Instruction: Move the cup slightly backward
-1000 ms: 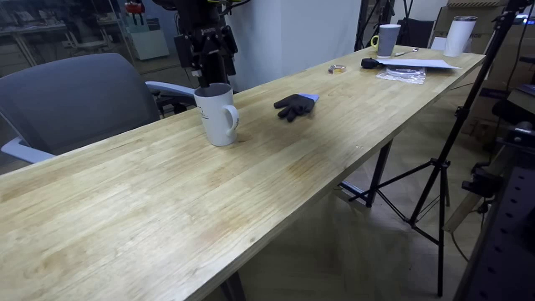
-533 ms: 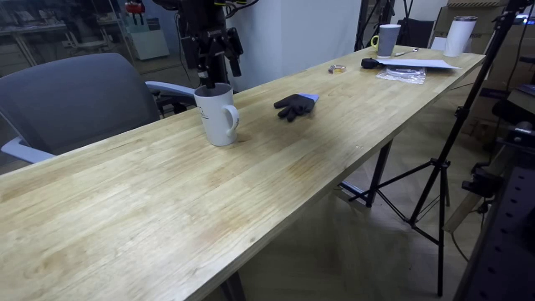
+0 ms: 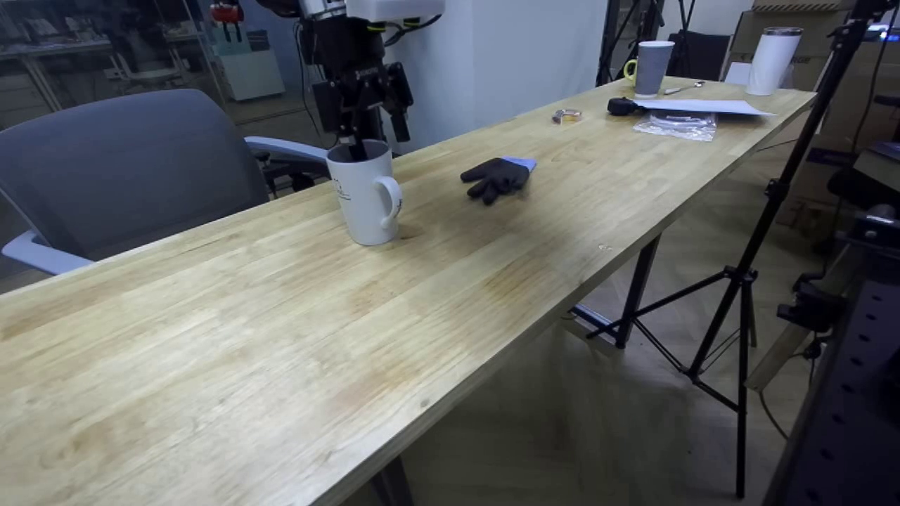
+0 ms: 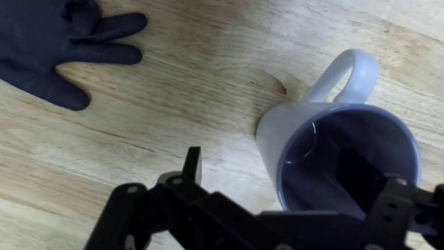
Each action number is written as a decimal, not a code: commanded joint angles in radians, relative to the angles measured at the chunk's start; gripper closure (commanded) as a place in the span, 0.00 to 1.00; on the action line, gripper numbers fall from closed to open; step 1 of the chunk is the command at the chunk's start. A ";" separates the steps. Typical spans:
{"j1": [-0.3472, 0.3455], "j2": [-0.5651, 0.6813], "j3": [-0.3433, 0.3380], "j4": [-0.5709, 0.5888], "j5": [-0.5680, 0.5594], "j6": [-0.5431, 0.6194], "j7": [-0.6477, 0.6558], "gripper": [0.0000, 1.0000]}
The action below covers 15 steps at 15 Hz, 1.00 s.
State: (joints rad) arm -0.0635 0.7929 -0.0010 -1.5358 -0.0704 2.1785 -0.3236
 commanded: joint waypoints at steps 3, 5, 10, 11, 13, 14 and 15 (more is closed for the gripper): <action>0.012 0.026 -0.006 0.020 -0.021 0.043 0.049 0.00; 0.014 0.033 -0.007 0.020 -0.023 0.055 0.055 0.00; 0.016 0.046 -0.006 0.024 -0.022 0.063 0.060 0.00; 0.016 0.048 -0.005 0.025 -0.021 0.064 0.060 0.00; 0.017 0.054 -0.004 0.026 -0.020 0.062 0.062 0.00; 0.017 0.056 -0.003 0.026 -0.019 0.063 0.061 0.25; 0.018 0.057 -0.004 0.026 -0.020 0.063 0.062 0.25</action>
State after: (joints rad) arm -0.0546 0.8343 -0.0010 -1.5354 -0.0751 2.2444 -0.3074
